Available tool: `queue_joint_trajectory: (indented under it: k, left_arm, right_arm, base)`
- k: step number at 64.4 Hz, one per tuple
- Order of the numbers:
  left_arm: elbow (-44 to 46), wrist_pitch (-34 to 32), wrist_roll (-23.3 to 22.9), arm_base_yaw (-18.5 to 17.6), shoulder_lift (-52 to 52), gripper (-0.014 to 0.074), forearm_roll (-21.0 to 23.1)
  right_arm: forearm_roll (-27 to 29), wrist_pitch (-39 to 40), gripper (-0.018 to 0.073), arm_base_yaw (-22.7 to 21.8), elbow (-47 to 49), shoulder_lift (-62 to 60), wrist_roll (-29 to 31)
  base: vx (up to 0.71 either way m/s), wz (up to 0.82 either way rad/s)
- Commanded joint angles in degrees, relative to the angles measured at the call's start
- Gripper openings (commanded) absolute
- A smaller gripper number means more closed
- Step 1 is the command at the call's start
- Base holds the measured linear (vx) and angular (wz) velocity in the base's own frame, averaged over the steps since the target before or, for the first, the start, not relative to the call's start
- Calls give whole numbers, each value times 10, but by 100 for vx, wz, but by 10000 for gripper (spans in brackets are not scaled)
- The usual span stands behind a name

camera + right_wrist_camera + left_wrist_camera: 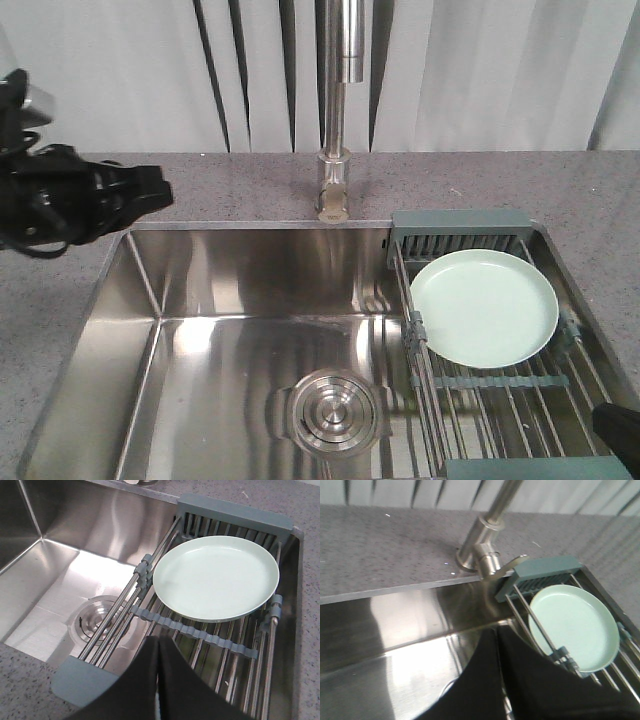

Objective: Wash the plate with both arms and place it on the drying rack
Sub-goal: 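Reach the left gripper back toward the faucet handle, then push the faucet handle with the left gripper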

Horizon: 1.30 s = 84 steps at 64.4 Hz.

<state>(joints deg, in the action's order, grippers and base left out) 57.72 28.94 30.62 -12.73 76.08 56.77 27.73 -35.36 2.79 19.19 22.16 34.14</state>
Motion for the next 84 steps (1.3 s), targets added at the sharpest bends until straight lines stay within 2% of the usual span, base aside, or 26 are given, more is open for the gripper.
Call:
queue_joint_trajectory:
  k: [1, 7, 14, 23, 31, 43, 56, 64, 84]
  left_arm:
    - [55, 21, 71, -16, 50, -6, 102]
    - [84, 56, 130, -23, 109, -6, 196]
    - [116, 117, 173, -29, 174, -6, 279]
    - [163, 183, 194, -39, 253, -6, 338]
    - [218, 200, 193, -49, 314, -6, 348]
    - [295, 222, 167, -60, 387, -6, 362]
    - [356, 220, 152, -65, 449, -6, 376]
    - [390, 223, 141, -65, 481, -6, 389]
    - [441, 205, 133, -65, 506, -6, 386]
  right_arm:
    - [15, 35, -8, -1, 16, 3, 4]
    - [15, 35, -8, -1, 16, 3, 4]
    - [15, 35, -8, -1, 16, 3, 4]
    - [15, 35, -8, -1, 16, 3, 4]
    - [15, 35, -8, -1, 16, 3, 4]
    - [15, 35, -8, -1, 16, 3, 4]
    - [15, 35, -8, -1, 16, 3, 4]
    - [15, 35, -8, -1, 16, 3, 4]
    - [14, 35, -8, -1, 16, 3, 4]
  base:
    - [0, 0]
    - [0, 0]
    - [0, 0]
    - [0, 0]
    - [0, 0]
    - [0, 0]
    - [0, 0]
    - [0, 0]
    - [0, 0]
